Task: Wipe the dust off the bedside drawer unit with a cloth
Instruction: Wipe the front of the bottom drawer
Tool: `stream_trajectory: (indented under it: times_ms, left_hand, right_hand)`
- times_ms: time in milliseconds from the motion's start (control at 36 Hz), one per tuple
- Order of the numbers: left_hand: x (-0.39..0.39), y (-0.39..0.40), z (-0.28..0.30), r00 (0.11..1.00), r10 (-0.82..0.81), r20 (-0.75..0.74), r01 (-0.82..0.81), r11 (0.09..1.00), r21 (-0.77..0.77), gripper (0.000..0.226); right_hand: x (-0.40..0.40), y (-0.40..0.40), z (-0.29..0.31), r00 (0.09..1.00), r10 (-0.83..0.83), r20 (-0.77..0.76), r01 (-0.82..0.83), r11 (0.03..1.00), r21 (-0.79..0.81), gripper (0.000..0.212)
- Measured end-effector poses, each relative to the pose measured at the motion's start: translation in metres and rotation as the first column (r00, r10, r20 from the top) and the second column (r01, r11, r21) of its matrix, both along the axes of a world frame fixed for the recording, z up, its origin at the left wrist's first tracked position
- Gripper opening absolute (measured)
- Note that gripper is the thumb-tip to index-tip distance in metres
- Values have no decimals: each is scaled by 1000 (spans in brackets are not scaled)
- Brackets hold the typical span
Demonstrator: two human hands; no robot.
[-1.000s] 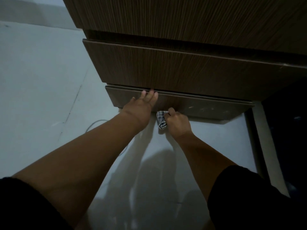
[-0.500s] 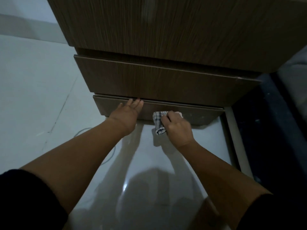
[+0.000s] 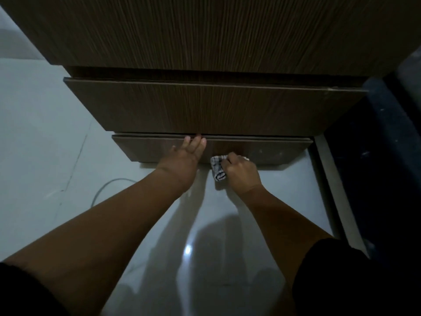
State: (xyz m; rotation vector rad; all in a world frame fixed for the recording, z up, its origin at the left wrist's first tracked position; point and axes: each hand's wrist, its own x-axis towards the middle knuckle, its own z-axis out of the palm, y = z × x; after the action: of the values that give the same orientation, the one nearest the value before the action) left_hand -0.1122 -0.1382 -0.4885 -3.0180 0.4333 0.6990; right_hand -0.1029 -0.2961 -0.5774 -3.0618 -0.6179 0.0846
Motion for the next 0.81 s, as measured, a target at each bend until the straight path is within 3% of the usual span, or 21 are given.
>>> stream_trajectory:
  times_ms: [278,417,472,639,750,806]
  left_hand:
    - [0,3,-4,1000,1,0,-1,1000,-17,80]
    - [3,2,2,999,19,-48,-20,1000,-19,82]
    - [5,1,5,998,27,-58,-27,1000,-11,84]
    - [1,-7,11,999,25,-27,-24,999,31,84]
    - [-3,-20,14,1000,-13,-4,13,1000,-17,83]
    - [-4,-30,14,999,-36,-7,36,999,-28,81]
  right_hand:
    - [3,8,-28,997,-74,-7,73,995,-75,16]
    - [-5,9,-15,997,-77,-27,76,996,-55,30]
    - [-11,7,-4,999,-50,-16,50,997,-52,46]
    - [-32,-17,33,993,-11,114,10,1000,8,59]
    - [-28,-36,56,956,-10,292,-6,999,52,13]
    - [-23,-42,60,948,2,318,-17,999,42,17]
